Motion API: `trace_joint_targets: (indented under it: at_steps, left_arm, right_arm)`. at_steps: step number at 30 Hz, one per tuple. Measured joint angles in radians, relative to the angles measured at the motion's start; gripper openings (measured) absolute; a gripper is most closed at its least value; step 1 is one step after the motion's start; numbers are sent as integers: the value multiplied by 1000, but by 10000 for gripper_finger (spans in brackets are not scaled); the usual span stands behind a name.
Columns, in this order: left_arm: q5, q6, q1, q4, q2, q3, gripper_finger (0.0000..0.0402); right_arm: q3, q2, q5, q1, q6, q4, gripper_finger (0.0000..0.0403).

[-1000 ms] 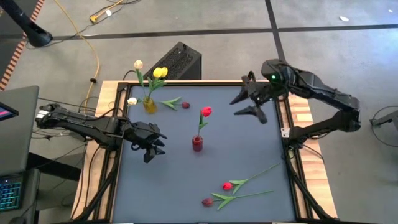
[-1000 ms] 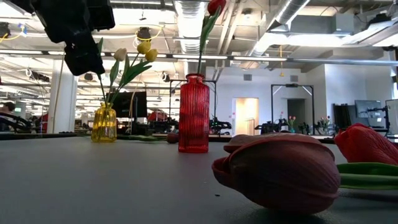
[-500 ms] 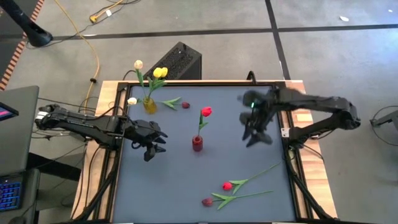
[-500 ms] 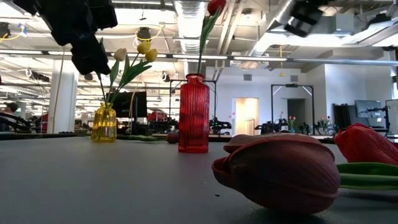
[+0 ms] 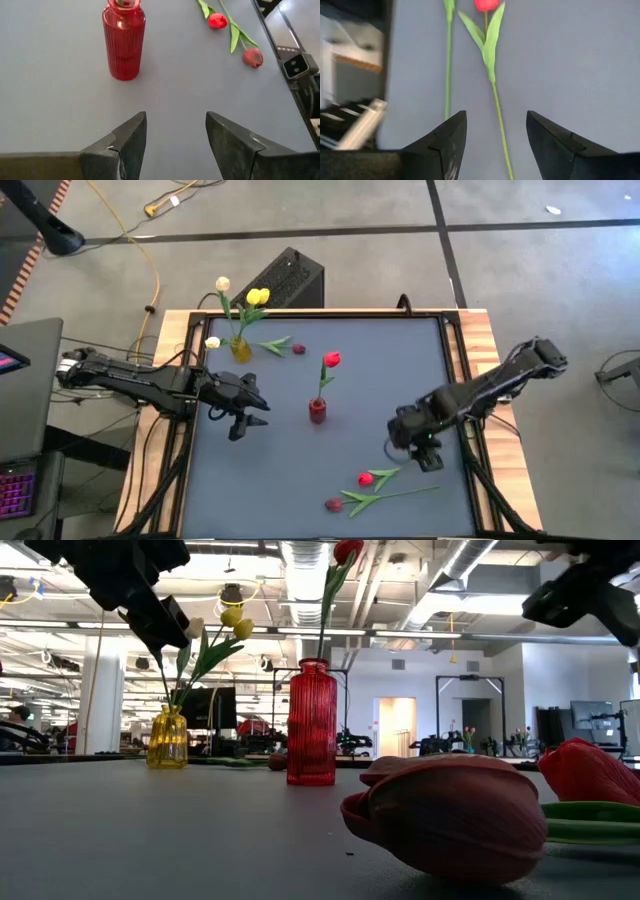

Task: Sort flowers into vase by color
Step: Put the pink tulip into the red vase

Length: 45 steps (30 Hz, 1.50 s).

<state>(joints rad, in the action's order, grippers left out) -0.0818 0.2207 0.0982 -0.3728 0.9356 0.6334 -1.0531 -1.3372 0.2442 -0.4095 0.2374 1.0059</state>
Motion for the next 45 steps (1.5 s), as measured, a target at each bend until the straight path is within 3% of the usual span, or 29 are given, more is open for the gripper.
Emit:
trace_joint_targets:
  at_steps: [6, 11, 13, 19, 24, 27, 33, 37, 45]
  left_arm:
    - [63, 18, 0, 34, 0, 0, 192]
    - [178, 179, 1, 31, 0, 0, 192]
    - [197, 245, 8, 29, 0, 0, 192]
    - [220, 470, 84, 27, 14, 0, 192]
    - [279, 578, 179, 28, 87, 0, 192]
    - [299, 584, 223, 46, 152, 0, 192]
    - [288, 533, 259, 152, 277, -1, 192]
    - [225, 501, 273, 218, 341, -1, 192]
    - [194, 466, 285, 269, 394, -1, 192]
  right_arm:
    - [0, -150, -11, -119, 6, -6, 232]
    - [0, -242, -12, -193, 18, -30, 232]
    - [0, -248, -21, -228, 22, -47, 232]
    - [7, -189, -189, -372, 56, -29, 232]
    - [97, -138, -203, -451, 121, -125, 232]
    - [123, -138, -220, -458, 173, -139, 232]
    - [143, -140, -353, -425, 232, -165, 232]
    - [143, -140, -361, -385, 227, -162, 232]
    - [143, -140, -360, -313, 174, -175, 232]
